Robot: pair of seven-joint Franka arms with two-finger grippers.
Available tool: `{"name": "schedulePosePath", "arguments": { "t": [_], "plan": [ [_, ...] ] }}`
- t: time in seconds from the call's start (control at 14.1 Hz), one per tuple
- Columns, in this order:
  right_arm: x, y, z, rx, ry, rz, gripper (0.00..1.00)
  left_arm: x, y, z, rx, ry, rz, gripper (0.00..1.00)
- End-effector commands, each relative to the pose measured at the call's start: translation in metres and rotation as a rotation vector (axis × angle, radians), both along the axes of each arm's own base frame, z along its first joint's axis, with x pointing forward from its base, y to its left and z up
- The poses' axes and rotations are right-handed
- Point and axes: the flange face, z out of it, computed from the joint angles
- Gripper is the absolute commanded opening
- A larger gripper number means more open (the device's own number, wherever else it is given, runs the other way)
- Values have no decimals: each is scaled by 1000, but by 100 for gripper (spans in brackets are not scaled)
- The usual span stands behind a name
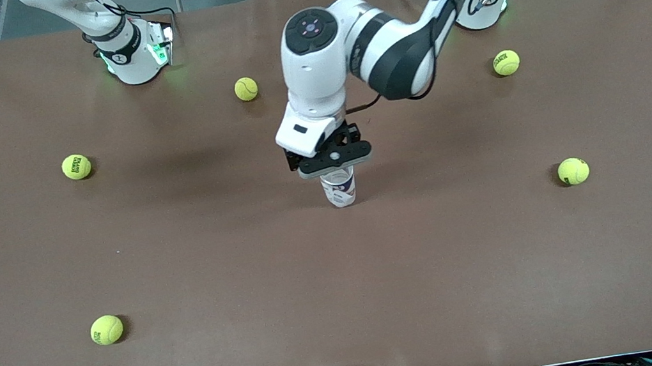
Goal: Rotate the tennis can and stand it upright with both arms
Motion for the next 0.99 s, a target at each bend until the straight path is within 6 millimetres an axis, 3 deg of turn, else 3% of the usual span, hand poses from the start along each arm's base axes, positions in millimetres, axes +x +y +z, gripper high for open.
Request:
{"name": "schedulePosePath", "arguments": {
  "t": [0.0,0.21,0.5,0.71,0.92],
  "plan": [
    [-10,-1,1,0,-12,8,100,15,45,52,-6,-47,32,100],
    [-10,-1,1,0,-12,8,100,35,96,68,33,-25,92,100],
    [-10,-1,1,0,-12,8,100,61,178,88,99,6,40,100],
    [-9,-1,1,3,-12,8,100,64,236,108,122,-1,13,100],
    [-10,0,0,12,-6,0,100,54,307,134,104,9,-8,100]
  ]
}}
